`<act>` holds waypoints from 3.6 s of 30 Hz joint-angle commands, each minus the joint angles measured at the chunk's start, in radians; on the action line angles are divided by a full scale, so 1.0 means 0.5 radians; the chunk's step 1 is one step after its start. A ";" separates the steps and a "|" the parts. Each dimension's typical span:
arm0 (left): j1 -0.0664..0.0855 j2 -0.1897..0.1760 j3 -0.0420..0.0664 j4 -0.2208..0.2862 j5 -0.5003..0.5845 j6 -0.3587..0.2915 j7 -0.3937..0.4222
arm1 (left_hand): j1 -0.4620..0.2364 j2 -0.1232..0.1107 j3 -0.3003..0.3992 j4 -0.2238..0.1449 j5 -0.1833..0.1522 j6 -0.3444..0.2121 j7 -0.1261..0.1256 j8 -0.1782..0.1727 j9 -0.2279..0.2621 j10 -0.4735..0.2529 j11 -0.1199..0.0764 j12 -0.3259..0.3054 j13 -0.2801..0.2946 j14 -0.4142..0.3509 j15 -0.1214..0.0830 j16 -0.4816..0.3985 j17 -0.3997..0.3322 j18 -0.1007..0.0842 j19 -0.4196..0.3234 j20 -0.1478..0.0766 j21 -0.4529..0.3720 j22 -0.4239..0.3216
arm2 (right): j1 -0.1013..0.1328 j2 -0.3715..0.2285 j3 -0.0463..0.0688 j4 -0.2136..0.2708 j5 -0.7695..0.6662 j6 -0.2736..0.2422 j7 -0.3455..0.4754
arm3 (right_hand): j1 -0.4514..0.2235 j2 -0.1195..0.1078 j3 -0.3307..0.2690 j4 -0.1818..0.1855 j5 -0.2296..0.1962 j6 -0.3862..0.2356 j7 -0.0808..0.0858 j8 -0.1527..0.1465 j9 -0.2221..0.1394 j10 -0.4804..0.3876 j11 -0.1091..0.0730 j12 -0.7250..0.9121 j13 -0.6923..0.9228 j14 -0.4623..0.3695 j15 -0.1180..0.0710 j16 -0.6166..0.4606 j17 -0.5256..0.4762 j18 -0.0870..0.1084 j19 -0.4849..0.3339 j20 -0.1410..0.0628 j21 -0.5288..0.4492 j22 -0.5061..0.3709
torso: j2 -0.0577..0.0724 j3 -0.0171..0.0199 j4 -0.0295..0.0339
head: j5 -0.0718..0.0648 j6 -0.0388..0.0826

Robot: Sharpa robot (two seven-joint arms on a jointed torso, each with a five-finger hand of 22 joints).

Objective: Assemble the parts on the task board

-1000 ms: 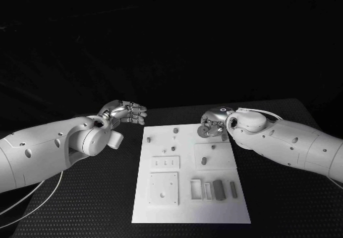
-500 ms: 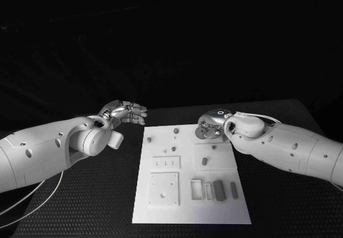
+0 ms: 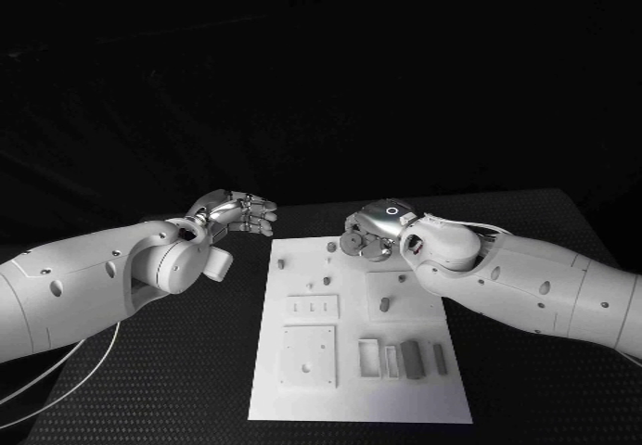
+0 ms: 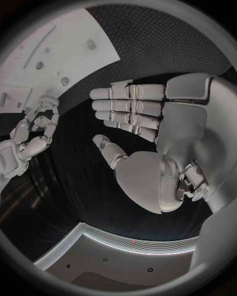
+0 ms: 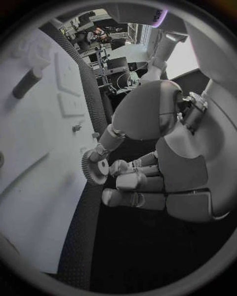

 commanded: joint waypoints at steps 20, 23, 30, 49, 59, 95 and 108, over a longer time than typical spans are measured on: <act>0.003 0.030 0.002 -0.009 -0.003 0.024 0.020 | -0.016 0.003 -0.005 0.010 0.008 0.006 0.013 -0.011 0.005 0.016 0.005 -0.011 0.007 0.011 -0.002 -0.013 0.007 0.028 0.010 -0.005 -0.011 0.005 | -0.003 0.307 -0.110 -0.199 -0.156 -0.024 -0.022 | -0.008 -0.009 0.010 -0.006 0.006 0.400 -0.044 0.028 0.066 0.024 0.000 0.005 -0.010 0.014 -0.001 0.010 -0.002 0.058 0.018 -0.008 0.008 0.033 | 0.001 0.0012 0.030 | 0.013 -0.016; 0.003 0.030 0.002 -0.011 -0.003 0.023 0.020 | -0.016 0.003 -0.005 0.010 0.008 0.006 0.013 -0.011 0.005 0.016 0.005 -0.012 0.007 0.011 -0.002 -0.014 0.008 0.028 0.010 -0.005 -0.011 0.005 | -0.006 0.326 -0.116 -0.223 -0.156 -0.021 -0.017 | -0.008 -0.009 0.011 -0.006 0.006 0.400 -0.044 0.027 0.066 0.024 0.000 0.005 -0.010 0.014 -0.001 0.010 -0.001 0.058 0.019 -0.009 0.008 0.033 | 0.001 0.0025 0.027 | 0.020 -0.020; 0.003 0.031 0.002 -0.010 -0.003 0.024 0.020 | -0.016 0.003 -0.005 0.010 0.008 0.006 0.013 -0.012 0.005 0.016 0.005 -0.013 0.008 0.011 -0.002 -0.016 0.009 0.028 0.010 -0.005 -0.012 0.005 | -0.011 0.374 -0.126 -0.264 -0.156 -0.009 -0.014 | -0.009 -0.009 0.011 -0.006 0.005 0.400 -0.043 0.026 0.066 0.025 0.000 0.004 -0.012 0.016 -0.001 0.010 -0.001 0.058 0.019 -0.009 0.007 0.033 | 0.001 0.0032 0.024 | 0.034 -0.021; 0.003 0.040 0.002 -0.014 -0.003 0.026 0.019 | -0.018 0.003 -0.005 0.010 0.008 0.006 0.013 -0.014 0.006 0.017 0.005 -0.017 0.012 0.012 -0.002 -0.020 0.013 0.028 0.010 -0.004 -0.013 0.007 | -0.024 0.450 -0.163 -0.393 -0.158 0.068 -0.015 | -0.012 -0.006 0.014 -0.007 0.005 0.395 -0.042 0.021 0.066 0.024 0.002 0.001 -0.016 0.011 -0.001 0.006 -0.012 0.058 0.018 -0.009 0.005 0.032 | 0.000 0.0045 0.022 | 0.043 -0.036; 0.003 0.041 0.002 -0.015 -0.003 0.027 0.018 | -0.018 0.003 -0.005 0.010 0.008 0.006 0.013 -0.015 0.007 0.018 0.005 -0.020 0.014 0.013 -0.002 -0.023 0.016 0.028 0.010 -0.004 -0.014 0.008 | -0.032 0.468 -0.181 -0.425 -0.137 0.119 0.007 | -0.017 -0.012 0.013 -0.008 0.005 0.389 -0.039 0.015 0.065 0.019 0.004 -0.003 -0.020 -0.004 0.000 -0.001 -0.035 0.058 0.015 -0.009 0.001 0.031 | -0.001 0.0057 0.021 | 0.047 -0.038; 0.003 0.037 0.002 -0.017 -0.003 0.033 0.017 | -0.019 0.004 -0.005 0.010 0.008 0.007 0.013 -0.018 0.010 0.020 0.005 -0.026 0.021 0.015 -0.002 -0.030 0.024 0.028 0.011 -0.004 -0.017 0.011 | -0.057 0.400 -0.186 -0.381 -0.143 0.150 -0.026 | -0.017 -0.018 0.015 -0.009 0.004 0.389 -0.038 0.011 0.067 0.014 0.005 -0.006 -0.026 -0.010 0.002 -0.005 -0.039 0.058 0.011 -0.007 -0.004 0.031 | 0.000 0.0061 0.020 | 0.050 -0.045; 0.003 0.036 0.002 -0.019 -0.003 0.033 0.014 | -0.020 0.003 -0.006 0.010 0.008 0.007 0.013 -0.019 0.011 0.020 0.005 -0.028 0.023 0.016 -0.002 -0.033 0.027 0.028 0.011 -0.004 -0.018 0.011 | -0.057 0.420 -0.186 -0.424 -0.026 0.078 -0.011 | -0.041 -0.208 0.035 0.068 0.005 0.037 0.073 -0.217 -0.053 -0.049 0.107 -0.060 -0.090 -0.065 0.092 -0.028 -0.070 0.058 -0.006 0.002 -0.028 0.029 | 0.000 0.0032 0.022 | 0.045 -0.046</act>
